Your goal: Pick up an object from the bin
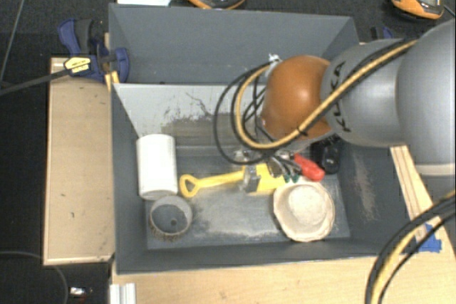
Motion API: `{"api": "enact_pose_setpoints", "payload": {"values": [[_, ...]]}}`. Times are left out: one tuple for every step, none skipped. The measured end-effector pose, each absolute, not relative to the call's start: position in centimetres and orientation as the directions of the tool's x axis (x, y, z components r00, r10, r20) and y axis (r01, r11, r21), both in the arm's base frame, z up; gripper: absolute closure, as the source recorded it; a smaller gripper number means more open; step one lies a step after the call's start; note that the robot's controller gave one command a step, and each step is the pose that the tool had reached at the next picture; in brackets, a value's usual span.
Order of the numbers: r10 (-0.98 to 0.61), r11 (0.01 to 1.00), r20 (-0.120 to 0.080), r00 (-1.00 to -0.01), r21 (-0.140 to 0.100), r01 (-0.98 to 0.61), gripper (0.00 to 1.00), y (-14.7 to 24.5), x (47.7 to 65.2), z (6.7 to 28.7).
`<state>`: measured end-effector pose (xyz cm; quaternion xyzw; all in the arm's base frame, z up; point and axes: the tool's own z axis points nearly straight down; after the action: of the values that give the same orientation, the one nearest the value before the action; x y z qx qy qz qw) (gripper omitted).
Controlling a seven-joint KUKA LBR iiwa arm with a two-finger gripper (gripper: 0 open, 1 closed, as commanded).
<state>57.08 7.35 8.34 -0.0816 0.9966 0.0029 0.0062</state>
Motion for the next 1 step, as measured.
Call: {"api": "enact_pose_setpoints", "payload": {"values": [[-0.161,0.987,-0.015,-0.987,0.005,-0.161,1.00,7.35,57.09,9.32]]}}
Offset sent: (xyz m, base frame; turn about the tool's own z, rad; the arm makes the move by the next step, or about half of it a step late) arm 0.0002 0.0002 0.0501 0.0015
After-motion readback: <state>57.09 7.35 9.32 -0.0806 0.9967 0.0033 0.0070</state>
